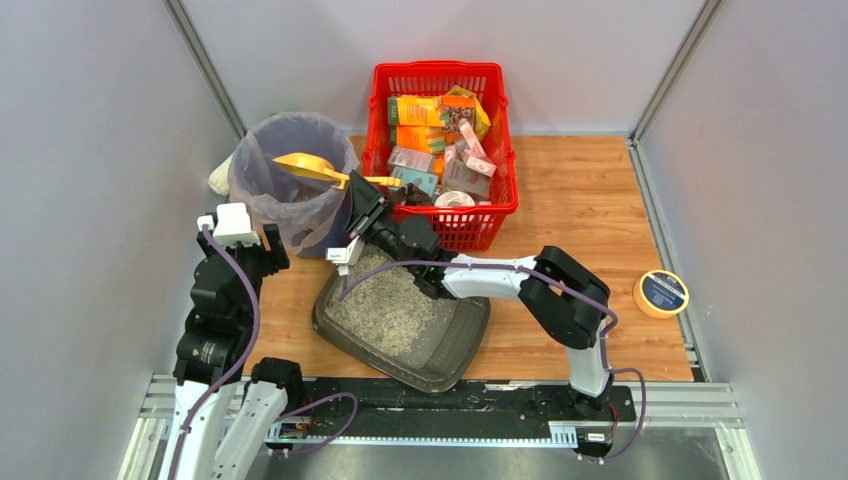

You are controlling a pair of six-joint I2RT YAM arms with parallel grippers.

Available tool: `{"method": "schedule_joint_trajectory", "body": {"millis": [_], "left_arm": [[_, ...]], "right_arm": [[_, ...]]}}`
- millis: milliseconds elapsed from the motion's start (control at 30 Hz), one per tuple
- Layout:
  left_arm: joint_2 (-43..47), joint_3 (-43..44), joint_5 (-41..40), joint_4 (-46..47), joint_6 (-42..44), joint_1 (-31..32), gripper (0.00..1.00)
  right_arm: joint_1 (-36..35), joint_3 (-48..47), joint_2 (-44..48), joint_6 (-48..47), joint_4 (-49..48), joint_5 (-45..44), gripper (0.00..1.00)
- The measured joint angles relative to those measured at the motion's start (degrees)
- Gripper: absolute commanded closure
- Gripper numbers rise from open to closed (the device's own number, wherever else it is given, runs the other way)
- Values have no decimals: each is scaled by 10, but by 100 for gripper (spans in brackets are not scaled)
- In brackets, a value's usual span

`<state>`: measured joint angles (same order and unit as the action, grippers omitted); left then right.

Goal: Clean the litter box

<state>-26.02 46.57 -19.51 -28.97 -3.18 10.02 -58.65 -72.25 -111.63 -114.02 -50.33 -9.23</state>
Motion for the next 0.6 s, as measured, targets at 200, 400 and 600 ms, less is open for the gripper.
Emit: {"method": "schedule_joint_trajectory", "body": {"millis": [200,400,600], "left_arm": [[-1,0,2,0,-1,1,20],[-4,0,2,0,-1,1,20],[-9,0,2,0,-1,1,20]], "right_arm": [[-10,6,0,-2,-24,-12,100],[-12,-77,-2,56,-23,-53,100],[-12,-142,36,218,9,-120,99]]}}
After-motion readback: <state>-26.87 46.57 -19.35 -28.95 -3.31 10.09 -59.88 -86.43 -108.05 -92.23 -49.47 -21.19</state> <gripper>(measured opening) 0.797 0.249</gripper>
